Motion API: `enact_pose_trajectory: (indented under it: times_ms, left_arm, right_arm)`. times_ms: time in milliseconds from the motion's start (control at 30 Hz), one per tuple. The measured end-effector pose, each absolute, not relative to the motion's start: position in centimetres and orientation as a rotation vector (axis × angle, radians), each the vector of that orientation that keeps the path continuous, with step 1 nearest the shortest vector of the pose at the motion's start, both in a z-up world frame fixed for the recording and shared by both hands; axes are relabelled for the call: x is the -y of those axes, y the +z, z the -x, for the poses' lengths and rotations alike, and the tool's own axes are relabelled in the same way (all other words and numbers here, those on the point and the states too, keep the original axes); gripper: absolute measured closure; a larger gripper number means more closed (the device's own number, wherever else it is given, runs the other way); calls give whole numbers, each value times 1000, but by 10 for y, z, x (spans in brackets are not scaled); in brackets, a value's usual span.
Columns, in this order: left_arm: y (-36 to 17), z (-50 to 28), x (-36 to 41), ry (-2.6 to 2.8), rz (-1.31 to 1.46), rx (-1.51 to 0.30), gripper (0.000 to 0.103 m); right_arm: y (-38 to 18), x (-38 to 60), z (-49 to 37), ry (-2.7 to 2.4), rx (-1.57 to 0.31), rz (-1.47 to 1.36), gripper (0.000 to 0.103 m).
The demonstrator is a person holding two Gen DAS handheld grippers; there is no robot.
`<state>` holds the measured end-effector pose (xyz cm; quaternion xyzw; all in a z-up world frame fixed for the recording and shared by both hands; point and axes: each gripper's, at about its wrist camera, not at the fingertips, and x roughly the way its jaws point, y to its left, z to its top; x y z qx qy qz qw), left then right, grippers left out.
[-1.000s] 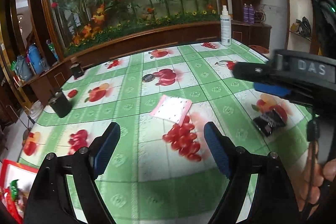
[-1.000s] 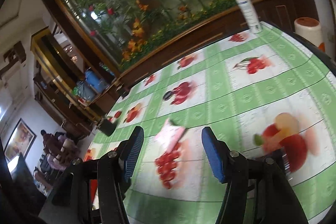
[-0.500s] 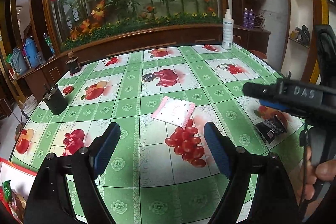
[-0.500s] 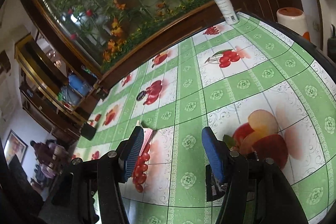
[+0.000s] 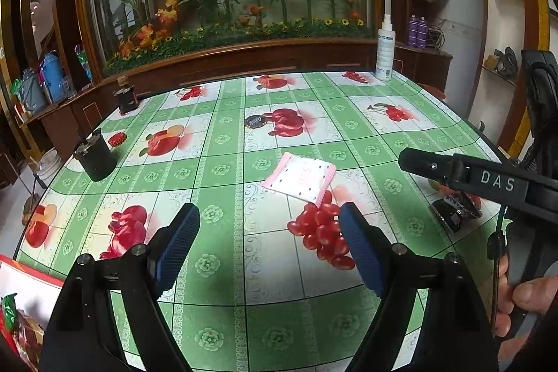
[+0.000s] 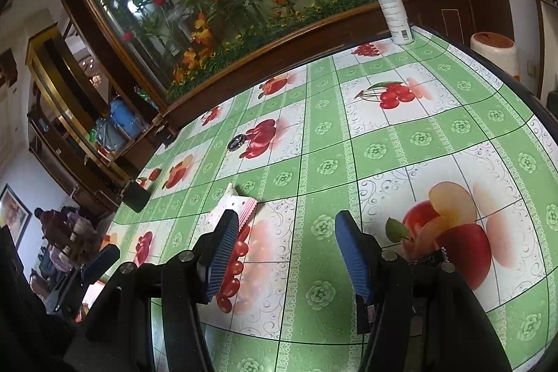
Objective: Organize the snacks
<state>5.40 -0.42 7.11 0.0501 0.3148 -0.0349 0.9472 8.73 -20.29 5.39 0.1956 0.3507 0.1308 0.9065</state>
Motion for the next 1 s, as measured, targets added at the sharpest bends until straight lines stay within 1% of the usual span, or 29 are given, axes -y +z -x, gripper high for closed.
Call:
enact_pose_trajectory:
  times_ms: [133, 267, 400, 567, 700, 733, 800, 900, 933, 1000]
  left_arm:
    - [69, -58, -11, -57, -74, -660, 21]
    - [64, -71, -52, 58, 19, -699, 21]
    - [68, -71, -84, 167, 92, -669, 21]
    - [72, -63, -92, 213, 136, -629, 21]
    - [65, -67, -91, 203, 139, -657, 21]
    - [64, -68, -90, 200, 140, -664, 21]
    - [64, -68, -91, 201, 139, -666, 21]
    - [67, -65, -95, 217, 147, -647, 21]
    - [69, -64, -95, 221, 149, -638, 21]
    - [71, -62, -97, 226, 156, -624, 21]
  right_arm:
    - [52, 200, -87, 264, -712, -393, 42]
    - [53, 192, -99, 230, -728, -411, 41]
    - [59, 173, -126, 222, -735, -410, 41]
    - [54, 124, -176, 213, -808, -317, 41]
    - [42, 92, -203, 181, -861, -226, 41]
    - [38, 87, -205, 183, -876, -205, 42]
    - [30, 75, -201, 217, -914, -149, 49]
    - [31, 64, -173, 287, -920, -50, 52]
    - [32, 65, -156, 371, -960, -66, 56]
    - [33, 72, -126, 592, -1059, -179, 56]
